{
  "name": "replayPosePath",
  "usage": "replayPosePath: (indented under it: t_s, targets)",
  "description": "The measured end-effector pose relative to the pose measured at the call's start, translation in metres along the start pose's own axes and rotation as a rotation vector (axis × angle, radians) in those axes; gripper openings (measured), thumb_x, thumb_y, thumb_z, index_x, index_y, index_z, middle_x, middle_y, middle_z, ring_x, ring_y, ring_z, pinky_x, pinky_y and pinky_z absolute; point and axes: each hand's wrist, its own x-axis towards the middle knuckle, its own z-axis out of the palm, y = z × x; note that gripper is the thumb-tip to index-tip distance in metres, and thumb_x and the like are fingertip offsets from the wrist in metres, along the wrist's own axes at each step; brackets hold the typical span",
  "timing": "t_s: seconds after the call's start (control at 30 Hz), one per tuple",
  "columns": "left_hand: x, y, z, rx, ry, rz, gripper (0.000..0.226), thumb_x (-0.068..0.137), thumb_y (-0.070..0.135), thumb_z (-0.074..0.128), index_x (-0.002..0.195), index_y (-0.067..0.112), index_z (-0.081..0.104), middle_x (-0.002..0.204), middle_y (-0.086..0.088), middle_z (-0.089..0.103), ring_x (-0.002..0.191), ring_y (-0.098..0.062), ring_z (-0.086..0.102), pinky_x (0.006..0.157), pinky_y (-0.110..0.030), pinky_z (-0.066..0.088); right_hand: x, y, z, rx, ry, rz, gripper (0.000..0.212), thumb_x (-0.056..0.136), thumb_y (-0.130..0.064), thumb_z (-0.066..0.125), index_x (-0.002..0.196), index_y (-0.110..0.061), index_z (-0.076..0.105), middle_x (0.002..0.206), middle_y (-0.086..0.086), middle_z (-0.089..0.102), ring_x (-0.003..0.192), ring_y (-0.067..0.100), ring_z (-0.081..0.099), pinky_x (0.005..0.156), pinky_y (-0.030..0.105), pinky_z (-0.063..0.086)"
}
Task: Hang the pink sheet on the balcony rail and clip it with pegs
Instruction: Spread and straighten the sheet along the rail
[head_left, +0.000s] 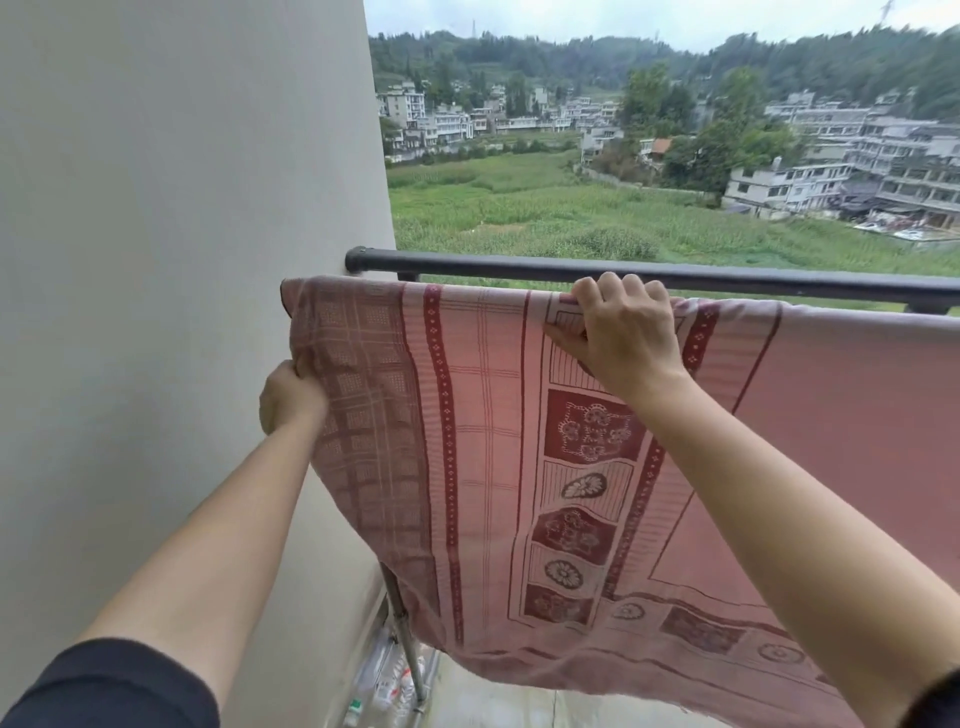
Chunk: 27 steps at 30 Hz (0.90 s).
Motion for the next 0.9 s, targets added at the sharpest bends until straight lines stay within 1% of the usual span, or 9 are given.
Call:
replayPosePath:
  t_s: [0.03,0.1,0.2,0.3,0.37,0.43,0.53,0.63,0.9]
  targets:
    - [0.000,0.012,-0.006,0.030,0.035,-0.058,0.029,0.098,0.035,0.044,0.110,0.012,0.056,0.121,-0.019,0.060,0.110,-0.039,0.056,0.087,-0.044,0.042,-0.003,0.001,0.000,0.010,-0.005,0.000,0.058,0.091,-0.066,0.048,0.110,-0.012,0.058,0.093,0.010,0.062,0.080,0.029,0.058,0.078,0.043,0.044]
    - [-0.005,0.042,-0.014,0.047,0.136,-0.045,0.039,0.089,0.018,0.051,0.127,0.013,0.045,0.137,-0.019,0.044,0.126,-0.037,0.042,0.101,-0.046,0.033,-0.010,0.003,0.000,0.039,-0.008,0.017,0.065,0.091,-0.068,0.046,0.125,-0.013,0.055,0.102,0.011,0.062,0.090,0.031,0.058,0.088,0.046,0.042]
    - [-0.031,0.087,-0.007,0.048,0.346,0.484,0.046,0.090,0.020,0.046,0.134,0.009,0.040,0.143,-0.020,0.036,0.131,-0.034,0.034,0.107,-0.044,0.023,-0.025,0.017,-0.001,0.102,0.015,0.117,0.073,0.095,-0.067,0.037,0.143,-0.013,0.044,0.128,0.015,0.055,0.121,0.033,0.051,0.114,0.051,0.028]
    - [-0.075,0.129,0.017,0.104,0.191,0.978,0.045,0.098,0.039,0.039,0.134,0.013,0.047,0.143,-0.017,0.040,0.134,-0.031,0.035,0.114,-0.047,0.019,-0.046,0.047,-0.007,0.084,0.025,0.213,0.075,0.097,-0.065,0.033,0.149,-0.011,0.036,0.148,0.018,0.039,0.142,0.034,0.032,0.122,0.051,0.012]
    - [-0.110,0.145,0.040,0.218,0.005,1.169,0.054,0.100,0.051,0.027,0.140,0.020,0.045,0.146,-0.012,0.040,0.138,-0.030,0.033,0.117,-0.053,0.013,-0.064,0.076,-0.013,0.035,0.008,0.306,0.076,0.096,-0.067,0.033,0.151,-0.015,0.032,0.152,0.018,0.033,0.145,0.034,0.027,0.121,0.054,0.009]
    - [-0.137,0.149,0.062,0.310,-0.099,1.206,0.060,0.099,0.058,0.019,0.144,0.025,0.041,0.143,-0.009,0.042,0.138,-0.030,0.032,0.117,-0.059,0.009,-0.086,0.109,-0.023,0.035,-0.031,0.465,0.077,0.094,-0.072,0.029,0.153,-0.022,0.026,0.155,0.016,0.027,0.148,0.032,0.021,0.121,0.057,0.005]
    - [-0.156,0.149,0.082,0.303,-0.073,1.086,0.055,0.097,0.056,0.024,0.138,0.024,0.043,0.139,-0.011,0.041,0.138,-0.033,0.030,0.115,-0.063,0.008,-0.121,0.148,-0.037,-0.066,-0.146,0.445,0.074,0.096,-0.071,0.022,0.157,-0.030,0.011,0.162,0.013,0.016,0.151,0.030,0.011,0.121,0.057,0.011]
    - [-0.174,0.158,0.088,0.263,-0.078,0.974,0.057,0.094,0.054,0.032,0.137,0.017,0.041,0.148,-0.016,0.034,0.144,-0.037,0.020,0.117,-0.063,0.004,-0.143,0.165,-0.048,-0.045,-0.185,0.480,0.073,0.097,-0.065,0.029,0.158,-0.032,0.007,0.165,0.010,0.008,0.153,0.028,0.006,0.120,0.054,0.021]
    - [-0.294,0.173,0.104,0.117,-0.201,1.222,0.060,0.097,0.048,0.034,0.147,0.016,0.038,0.159,-0.016,0.024,0.148,-0.033,0.018,0.118,-0.059,0.007,-0.218,0.207,-0.080,0.031,-0.346,0.680,0.075,0.098,-0.062,0.028,0.159,-0.021,0.011,0.165,0.014,0.009,0.152,0.030,0.011,0.122,0.049,0.020]
